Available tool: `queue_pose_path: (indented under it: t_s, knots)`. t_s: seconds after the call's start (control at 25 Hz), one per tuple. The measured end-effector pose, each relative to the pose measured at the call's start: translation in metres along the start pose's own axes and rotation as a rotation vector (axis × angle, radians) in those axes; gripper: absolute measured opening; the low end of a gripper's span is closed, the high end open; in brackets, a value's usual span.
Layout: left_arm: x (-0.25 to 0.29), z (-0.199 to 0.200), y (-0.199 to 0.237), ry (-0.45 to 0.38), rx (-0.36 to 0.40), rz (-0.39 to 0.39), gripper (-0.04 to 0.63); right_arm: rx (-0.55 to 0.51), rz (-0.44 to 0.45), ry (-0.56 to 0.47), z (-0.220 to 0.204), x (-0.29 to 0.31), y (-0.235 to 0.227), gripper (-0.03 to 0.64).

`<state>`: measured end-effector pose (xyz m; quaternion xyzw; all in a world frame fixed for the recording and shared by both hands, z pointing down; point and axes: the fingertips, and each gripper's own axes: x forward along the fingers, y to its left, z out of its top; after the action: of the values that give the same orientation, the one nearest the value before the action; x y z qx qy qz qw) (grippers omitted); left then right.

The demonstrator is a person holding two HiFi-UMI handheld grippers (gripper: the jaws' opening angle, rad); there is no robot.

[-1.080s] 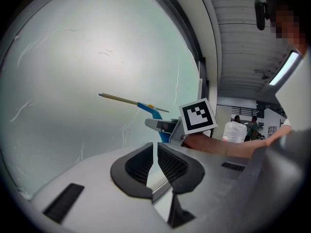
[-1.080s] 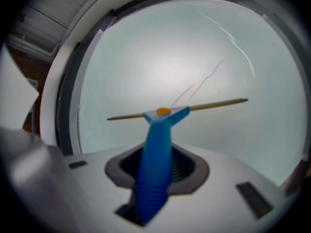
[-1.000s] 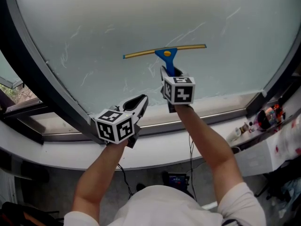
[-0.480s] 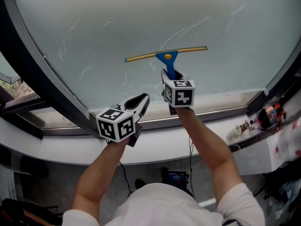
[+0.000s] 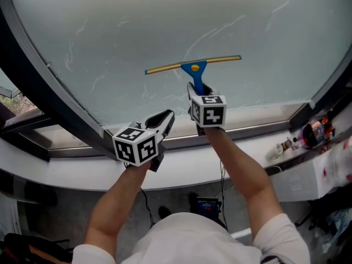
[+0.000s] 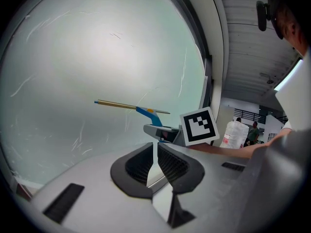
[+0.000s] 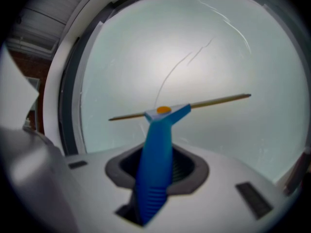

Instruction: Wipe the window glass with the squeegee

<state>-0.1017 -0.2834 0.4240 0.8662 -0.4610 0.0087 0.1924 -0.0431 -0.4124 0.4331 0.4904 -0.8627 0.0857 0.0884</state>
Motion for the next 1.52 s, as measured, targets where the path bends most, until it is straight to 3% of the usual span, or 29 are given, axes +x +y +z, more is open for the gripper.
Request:
queue_pose_path:
  t_s: [1.52]
  knots:
    - [0.014, -0.068, 0.019, 0.116, -0.082, 0.021, 0.052, 0.056, 0.016, 0.083, -0.089, 0.016, -0.005, 0.126]
